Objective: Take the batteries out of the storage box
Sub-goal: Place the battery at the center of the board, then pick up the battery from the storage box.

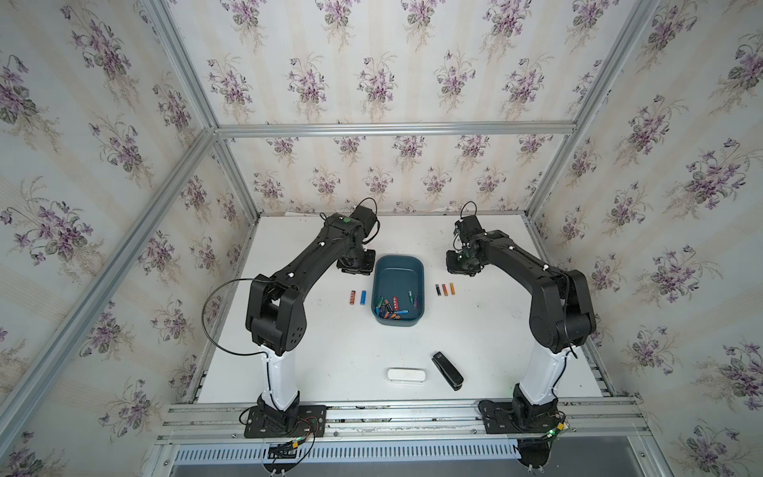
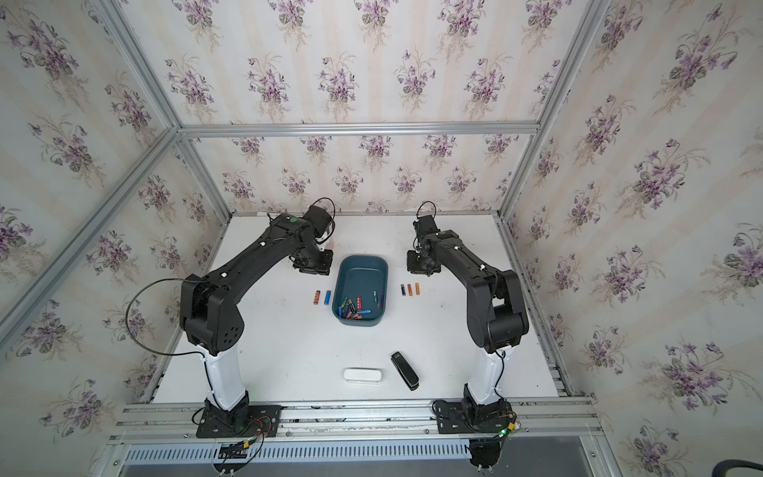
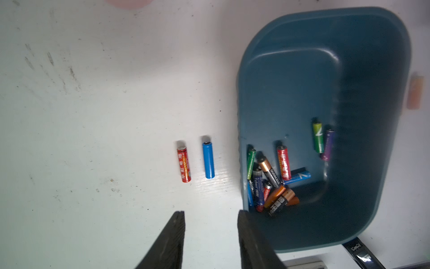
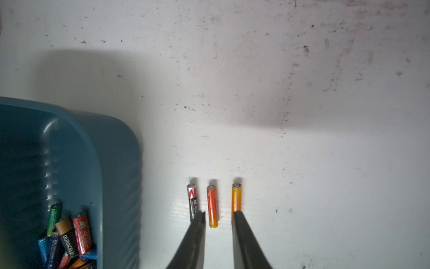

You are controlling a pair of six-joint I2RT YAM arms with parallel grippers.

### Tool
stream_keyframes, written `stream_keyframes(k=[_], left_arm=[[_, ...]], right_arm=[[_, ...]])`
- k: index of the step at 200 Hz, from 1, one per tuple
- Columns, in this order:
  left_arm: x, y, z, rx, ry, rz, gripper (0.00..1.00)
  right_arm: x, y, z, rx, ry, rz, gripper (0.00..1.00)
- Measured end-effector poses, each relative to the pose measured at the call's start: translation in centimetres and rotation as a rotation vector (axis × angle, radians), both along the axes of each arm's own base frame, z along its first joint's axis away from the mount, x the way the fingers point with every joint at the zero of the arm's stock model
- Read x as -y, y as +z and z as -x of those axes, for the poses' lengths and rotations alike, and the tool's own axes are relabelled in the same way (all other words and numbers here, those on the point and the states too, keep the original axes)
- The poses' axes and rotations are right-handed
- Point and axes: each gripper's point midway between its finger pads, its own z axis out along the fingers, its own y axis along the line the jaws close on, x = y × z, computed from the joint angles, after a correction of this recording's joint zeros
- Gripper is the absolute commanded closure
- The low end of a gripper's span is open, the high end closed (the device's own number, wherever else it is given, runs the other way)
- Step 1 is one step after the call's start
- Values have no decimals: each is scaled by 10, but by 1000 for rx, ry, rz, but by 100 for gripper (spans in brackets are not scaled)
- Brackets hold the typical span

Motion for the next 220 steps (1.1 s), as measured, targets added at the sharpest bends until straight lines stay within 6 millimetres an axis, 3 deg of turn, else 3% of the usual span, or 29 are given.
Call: stream_keyframes(k=[30,109,220], left_arm=[[36,-2,9,6,-66,-17,56],[82,-65,28,-97,-116,-55,56],[99,-107,33,-163,-120,-51,59]], right_arm=[[0,5,1,2,-4,-3,73],[2,8,6,-7,-7,-1,73],[2,6,9,-16,-6,2,73]])
